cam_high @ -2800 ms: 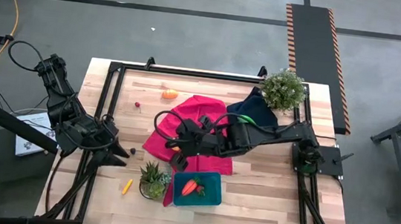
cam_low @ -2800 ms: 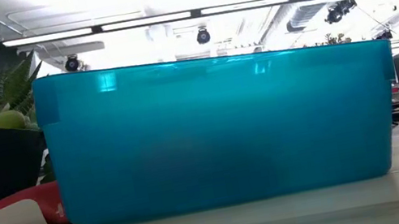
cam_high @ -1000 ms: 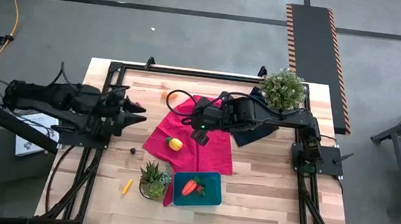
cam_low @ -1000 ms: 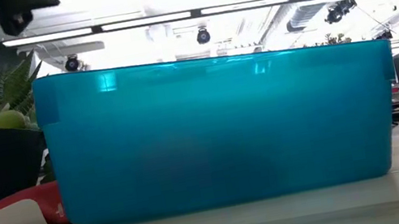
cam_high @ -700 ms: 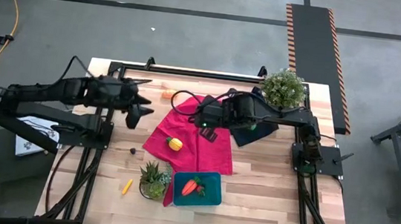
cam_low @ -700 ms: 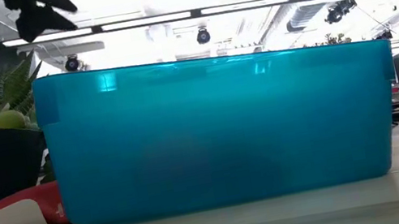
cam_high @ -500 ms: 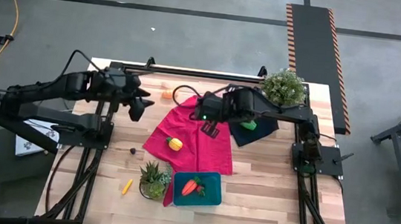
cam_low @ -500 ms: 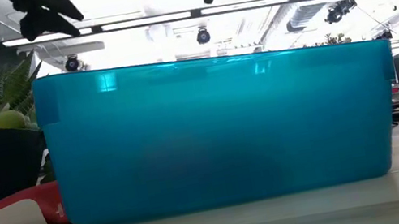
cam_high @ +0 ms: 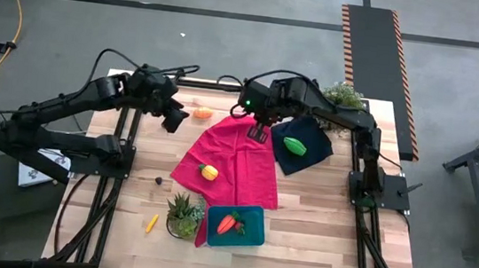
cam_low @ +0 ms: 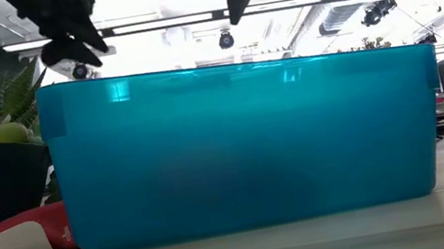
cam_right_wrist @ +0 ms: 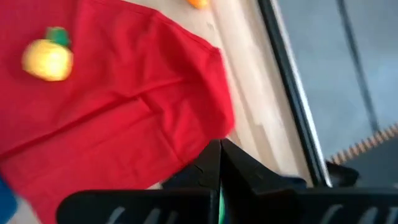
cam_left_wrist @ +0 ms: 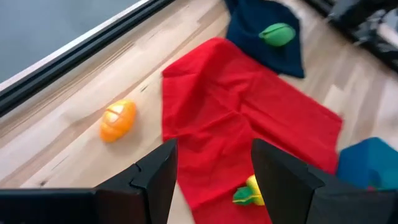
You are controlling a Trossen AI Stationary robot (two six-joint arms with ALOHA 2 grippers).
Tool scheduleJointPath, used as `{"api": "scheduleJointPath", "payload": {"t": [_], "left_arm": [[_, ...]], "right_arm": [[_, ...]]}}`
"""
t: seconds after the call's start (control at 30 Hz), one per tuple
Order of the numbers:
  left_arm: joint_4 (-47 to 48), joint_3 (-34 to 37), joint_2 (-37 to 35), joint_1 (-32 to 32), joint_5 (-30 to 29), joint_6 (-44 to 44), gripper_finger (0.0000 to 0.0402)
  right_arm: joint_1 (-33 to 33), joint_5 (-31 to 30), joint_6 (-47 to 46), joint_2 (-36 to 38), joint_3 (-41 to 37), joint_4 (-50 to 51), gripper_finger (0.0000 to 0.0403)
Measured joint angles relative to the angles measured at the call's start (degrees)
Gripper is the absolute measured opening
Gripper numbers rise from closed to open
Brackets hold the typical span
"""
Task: Pick and placing Produce into tupperware
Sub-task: Put the yellow croissant into the blue bin
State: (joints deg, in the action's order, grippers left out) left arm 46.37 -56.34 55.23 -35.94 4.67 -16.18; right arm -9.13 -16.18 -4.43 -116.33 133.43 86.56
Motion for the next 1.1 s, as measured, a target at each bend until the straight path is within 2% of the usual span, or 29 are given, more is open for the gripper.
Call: {"api": "scheduleJointPath", "payload": {"t": [0.3, 0.7, 0.9, 1.1], "left_arm": [[0.0, 0.0, 5.8, -2.0, 0.7, 2.8, 0.0193], [-4.6, -0.3, 9.8, -2.0, 0.3, 8.6, 0.0193], [-1.5, -6.8, 15.2, -4.6, -2.8, 13.0, 0.0193], [2.8, -14.0, 22.6, -10.0, -2.2, 17.5, 0.0193]], "right_arm": [[0.0, 9.2, 5.5, 0.0, 0.0, -2.0, 0.0], [0.1, 10.7, 5.5, 0.2, 0.0, -1.9, 0.0], [-0.9, 10.7, 5.0, 0.2, 0.0, -2.0, 0.0], [-1.8, 10.6, 4.4, 0.2, 0.0, -2.0, 0.0]]}}
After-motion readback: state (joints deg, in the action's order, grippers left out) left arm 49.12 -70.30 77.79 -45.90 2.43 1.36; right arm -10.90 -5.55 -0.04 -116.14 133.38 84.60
